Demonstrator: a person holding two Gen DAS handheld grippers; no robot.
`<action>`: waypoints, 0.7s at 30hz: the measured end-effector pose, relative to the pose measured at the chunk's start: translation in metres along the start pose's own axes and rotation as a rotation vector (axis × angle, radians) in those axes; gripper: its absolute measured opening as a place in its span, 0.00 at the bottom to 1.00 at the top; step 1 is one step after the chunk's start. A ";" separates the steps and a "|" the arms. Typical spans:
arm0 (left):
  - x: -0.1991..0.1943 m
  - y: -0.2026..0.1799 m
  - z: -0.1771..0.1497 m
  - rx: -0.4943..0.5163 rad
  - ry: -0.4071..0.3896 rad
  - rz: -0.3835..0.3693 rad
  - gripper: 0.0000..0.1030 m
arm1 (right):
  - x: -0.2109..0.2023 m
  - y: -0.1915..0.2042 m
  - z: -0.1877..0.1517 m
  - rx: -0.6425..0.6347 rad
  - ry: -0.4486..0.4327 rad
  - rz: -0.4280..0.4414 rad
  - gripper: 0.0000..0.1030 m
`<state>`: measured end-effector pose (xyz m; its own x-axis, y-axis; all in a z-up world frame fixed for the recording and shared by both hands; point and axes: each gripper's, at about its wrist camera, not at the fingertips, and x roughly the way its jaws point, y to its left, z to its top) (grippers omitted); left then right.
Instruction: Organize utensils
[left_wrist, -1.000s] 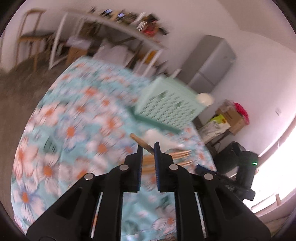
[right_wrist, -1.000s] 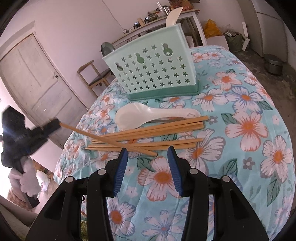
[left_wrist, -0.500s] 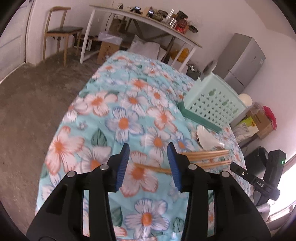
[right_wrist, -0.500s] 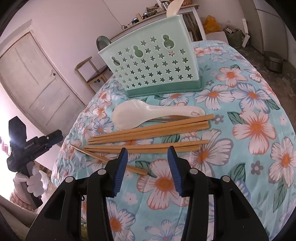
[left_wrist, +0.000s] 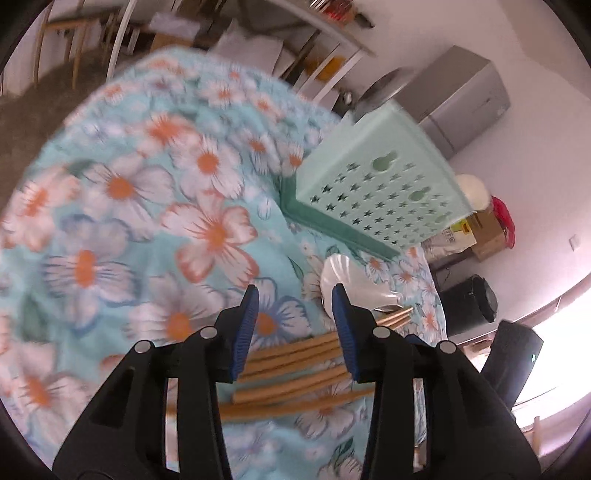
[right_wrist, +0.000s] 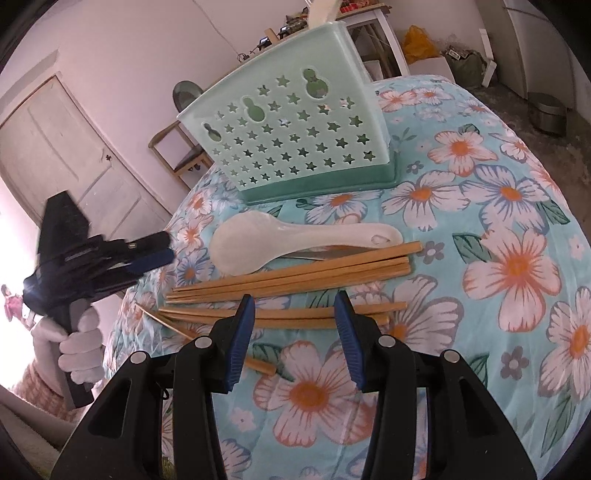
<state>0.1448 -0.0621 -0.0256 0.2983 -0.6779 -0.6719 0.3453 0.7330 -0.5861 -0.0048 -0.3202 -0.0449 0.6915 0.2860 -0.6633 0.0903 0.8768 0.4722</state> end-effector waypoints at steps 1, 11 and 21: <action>0.006 0.001 0.002 -0.017 0.015 -0.014 0.35 | 0.001 -0.002 0.000 0.003 0.000 0.003 0.43; 0.056 -0.007 0.010 -0.033 0.136 -0.038 0.31 | 0.005 -0.008 0.001 0.009 -0.013 0.029 0.43; 0.063 -0.023 0.009 0.035 0.109 -0.021 0.06 | 0.004 -0.008 -0.001 0.009 -0.014 0.021 0.43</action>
<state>0.1637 -0.1220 -0.0508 0.1931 -0.6814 -0.7060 0.3822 0.7149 -0.5855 -0.0037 -0.3260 -0.0516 0.7031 0.2988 -0.6452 0.0823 0.8671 0.4913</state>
